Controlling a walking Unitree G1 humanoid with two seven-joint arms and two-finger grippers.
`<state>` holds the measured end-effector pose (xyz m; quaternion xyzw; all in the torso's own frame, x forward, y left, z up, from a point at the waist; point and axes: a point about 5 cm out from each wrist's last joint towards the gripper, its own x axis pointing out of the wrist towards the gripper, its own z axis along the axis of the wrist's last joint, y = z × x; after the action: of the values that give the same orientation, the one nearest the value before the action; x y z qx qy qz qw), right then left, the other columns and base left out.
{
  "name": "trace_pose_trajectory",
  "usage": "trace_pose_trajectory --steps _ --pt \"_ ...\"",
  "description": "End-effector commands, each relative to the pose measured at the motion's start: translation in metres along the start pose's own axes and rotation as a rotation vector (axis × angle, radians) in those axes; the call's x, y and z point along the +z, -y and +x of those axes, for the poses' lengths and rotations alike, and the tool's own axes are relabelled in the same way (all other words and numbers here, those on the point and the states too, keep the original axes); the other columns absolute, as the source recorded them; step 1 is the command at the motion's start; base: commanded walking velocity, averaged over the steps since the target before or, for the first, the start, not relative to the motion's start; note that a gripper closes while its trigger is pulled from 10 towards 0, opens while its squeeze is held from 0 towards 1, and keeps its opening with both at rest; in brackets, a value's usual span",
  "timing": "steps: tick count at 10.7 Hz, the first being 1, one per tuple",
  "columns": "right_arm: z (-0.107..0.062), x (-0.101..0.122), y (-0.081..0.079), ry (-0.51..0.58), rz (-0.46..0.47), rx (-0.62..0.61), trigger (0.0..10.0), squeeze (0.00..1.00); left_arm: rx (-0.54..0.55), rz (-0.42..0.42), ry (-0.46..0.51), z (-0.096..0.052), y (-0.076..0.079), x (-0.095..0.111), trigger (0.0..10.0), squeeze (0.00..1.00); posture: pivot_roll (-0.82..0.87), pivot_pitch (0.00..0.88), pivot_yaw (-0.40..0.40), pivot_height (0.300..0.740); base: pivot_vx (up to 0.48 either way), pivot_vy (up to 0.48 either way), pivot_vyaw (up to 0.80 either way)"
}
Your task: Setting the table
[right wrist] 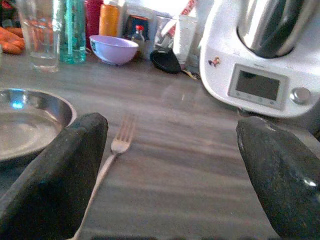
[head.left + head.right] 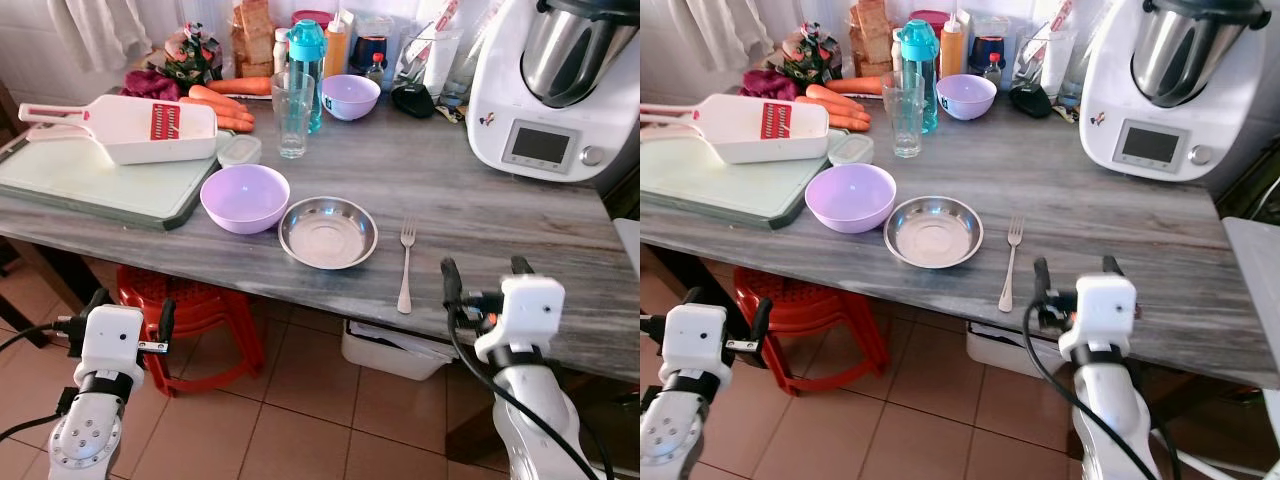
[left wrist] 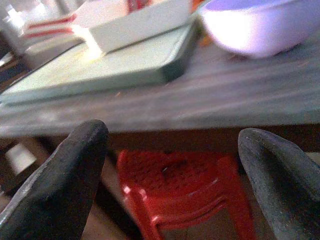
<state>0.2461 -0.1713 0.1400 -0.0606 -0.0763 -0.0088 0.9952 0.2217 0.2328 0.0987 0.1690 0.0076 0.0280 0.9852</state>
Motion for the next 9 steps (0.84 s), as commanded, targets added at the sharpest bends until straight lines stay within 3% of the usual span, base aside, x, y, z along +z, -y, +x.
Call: trace_pose_trajectory --steps 1,3,4,5,7,9 --pt "0.003 0.004 -0.003 0.011 0.001 0.023 10.0 1.0 -0.051 0.008 0.022 -0.001 0.007 0.006 10.0 0.0 0.12 0.058 -0.066 0.74 0.0 0.0 0.0" --pt "0.007 0.006 -0.006 0.018 0.009 0.034 10.0 0.85 -0.13 -0.016 0.025 -0.001 0.018 0.009 10.0 0.0 0.12 0.048 -0.074 0.74 0.0 0.0 0.0" --pt "0.005 0.006 -0.003 0.016 0.017 0.011 10.0 0.85 -0.03 -0.039 0.026 0.004 0.018 0.011 10.0 0.0 0.11 0.043 -0.063 0.74 0.0 0.0 0.0" --pt "0.002 0.004 -0.002 0.004 0.022 -0.007 10.0 0.85 -0.037 -0.061 0.044 0.007 0.024 0.013 10.0 0.0 0.11 0.042 -0.048 0.74 0.0 0.0 0.0" --pt "-0.001 0.002 -0.003 -0.01 0.034 -0.021 10.0 0.82 0.042 -0.132 0.005 0.014 0.023 0.01 10.0 0.0 0.11 0.051 -0.045 0.74 0.0 0.0 -0.8" --pt "0.002 0.001 -0.004 -0.011 0.038 -0.021 10.0 0.8 0.032 -0.139 0.011 0.018 0.028 0.014 10.0 0.0 0.11 0.049 -0.037 0.74 0.0 0.0 -0.22"
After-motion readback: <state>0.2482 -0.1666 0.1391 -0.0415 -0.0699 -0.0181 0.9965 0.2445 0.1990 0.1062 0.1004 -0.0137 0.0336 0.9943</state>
